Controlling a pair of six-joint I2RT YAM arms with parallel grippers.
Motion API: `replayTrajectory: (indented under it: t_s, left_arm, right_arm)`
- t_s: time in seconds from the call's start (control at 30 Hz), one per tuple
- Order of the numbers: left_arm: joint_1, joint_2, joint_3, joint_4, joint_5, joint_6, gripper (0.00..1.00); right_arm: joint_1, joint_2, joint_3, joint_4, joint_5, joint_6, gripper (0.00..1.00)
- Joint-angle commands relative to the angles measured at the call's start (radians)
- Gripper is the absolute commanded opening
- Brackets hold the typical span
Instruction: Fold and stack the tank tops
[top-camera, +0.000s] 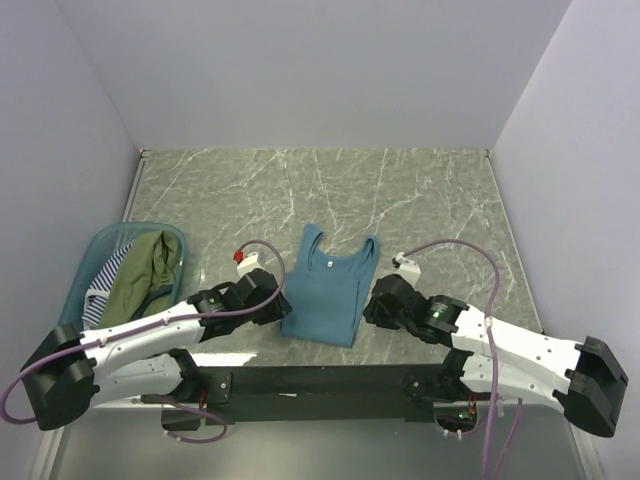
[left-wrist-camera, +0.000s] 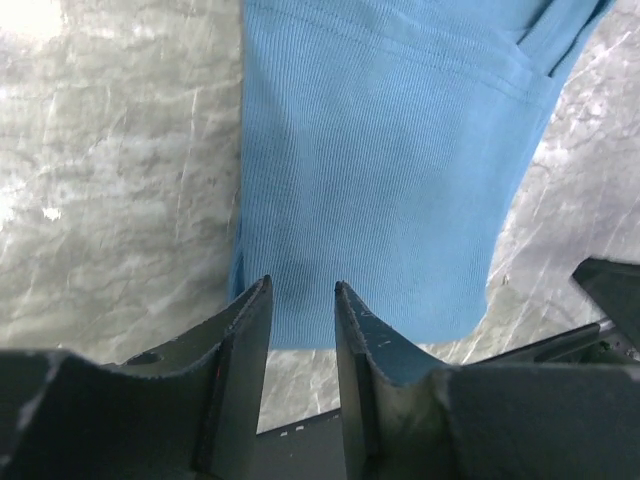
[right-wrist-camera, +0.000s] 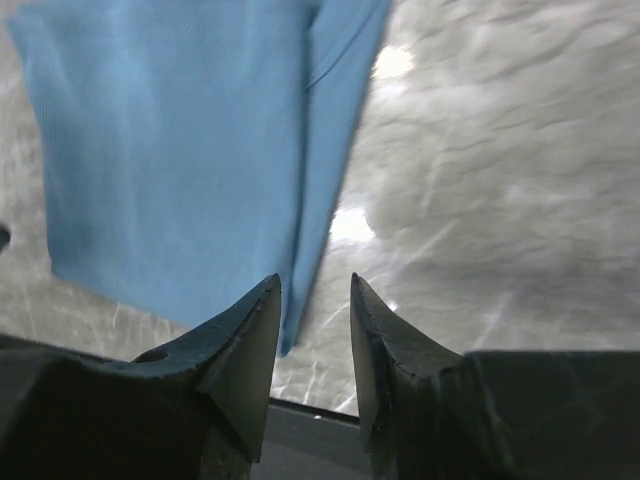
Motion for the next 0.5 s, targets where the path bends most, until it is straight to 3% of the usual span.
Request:
replayTrajectory:
  t_s: [0.0, 0.23, 0.47]
  left_arm:
    - [0.006, 0.039, 0.038, 0.023, -0.018, 0.048, 0.36]
    - [0.011, 0.094, 0.027, 0.058, 0.001, 0.056, 0.35]
    - [0.009, 0.116, 0.016, 0.080, 0.010, 0.061, 0.33]
  right_arm:
    - [0.086, 0.040, 0.042, 0.054, -0.007, 0.025, 0.41]
    - [0.212, 0.132, 0.026, 0.106, 0.009, 0.110, 0.41]
    - [0.250, 0.224, 0.049, 0.132, 0.027, 0.128, 0.41]
